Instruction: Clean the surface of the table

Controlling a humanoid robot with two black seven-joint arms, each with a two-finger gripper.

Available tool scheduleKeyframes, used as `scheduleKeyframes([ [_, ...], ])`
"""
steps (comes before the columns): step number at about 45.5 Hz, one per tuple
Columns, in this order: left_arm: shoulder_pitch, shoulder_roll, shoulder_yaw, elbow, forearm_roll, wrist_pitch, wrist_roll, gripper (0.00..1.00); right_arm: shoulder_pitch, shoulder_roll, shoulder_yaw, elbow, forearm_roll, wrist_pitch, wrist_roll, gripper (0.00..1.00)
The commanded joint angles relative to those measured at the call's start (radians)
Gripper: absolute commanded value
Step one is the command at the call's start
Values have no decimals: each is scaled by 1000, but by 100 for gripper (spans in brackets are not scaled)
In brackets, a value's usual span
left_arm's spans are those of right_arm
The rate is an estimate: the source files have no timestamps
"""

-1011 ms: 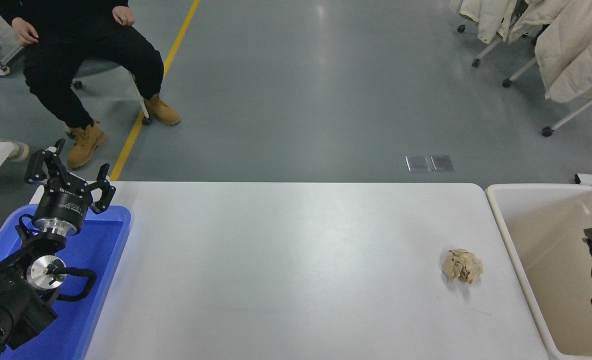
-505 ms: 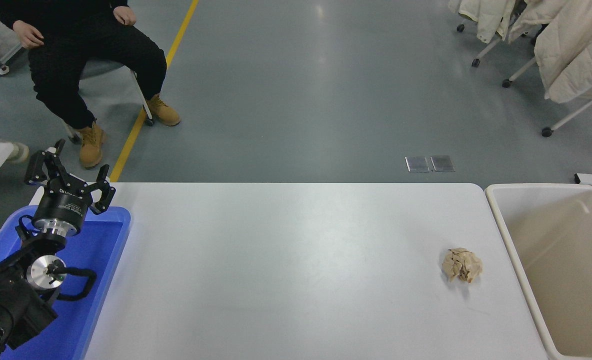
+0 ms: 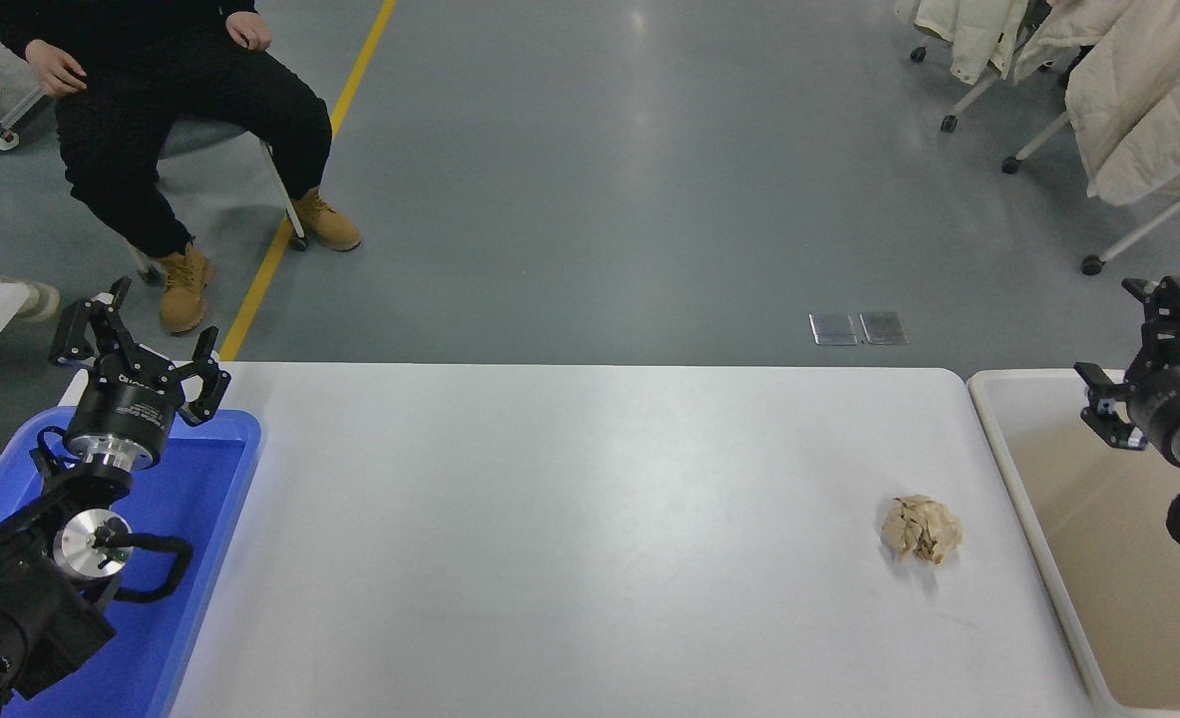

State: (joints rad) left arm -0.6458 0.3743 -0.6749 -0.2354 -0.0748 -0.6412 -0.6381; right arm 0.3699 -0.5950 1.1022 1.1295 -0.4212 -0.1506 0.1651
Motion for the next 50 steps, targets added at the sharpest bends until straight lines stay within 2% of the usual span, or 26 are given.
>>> scheduleKeyframes([
  [1,0,0,0,-1,1,0,0,100,-3,217,30,-28,-28,3,132,100],
  [9,0,0,0,1,0,0,0,100,7,411,88,-122,-160,3,152,100],
  [25,0,0,0,1,0,0,0,100,40,592,159,-169,-218,20,225,100],
  [31,0,0,0,-1,0,0,0,100,49,595,160,-194,-280,20,247,100],
  [50,0,0,0,1,1,0,0,100,60,595,160,-234,-281,20,260,100],
])
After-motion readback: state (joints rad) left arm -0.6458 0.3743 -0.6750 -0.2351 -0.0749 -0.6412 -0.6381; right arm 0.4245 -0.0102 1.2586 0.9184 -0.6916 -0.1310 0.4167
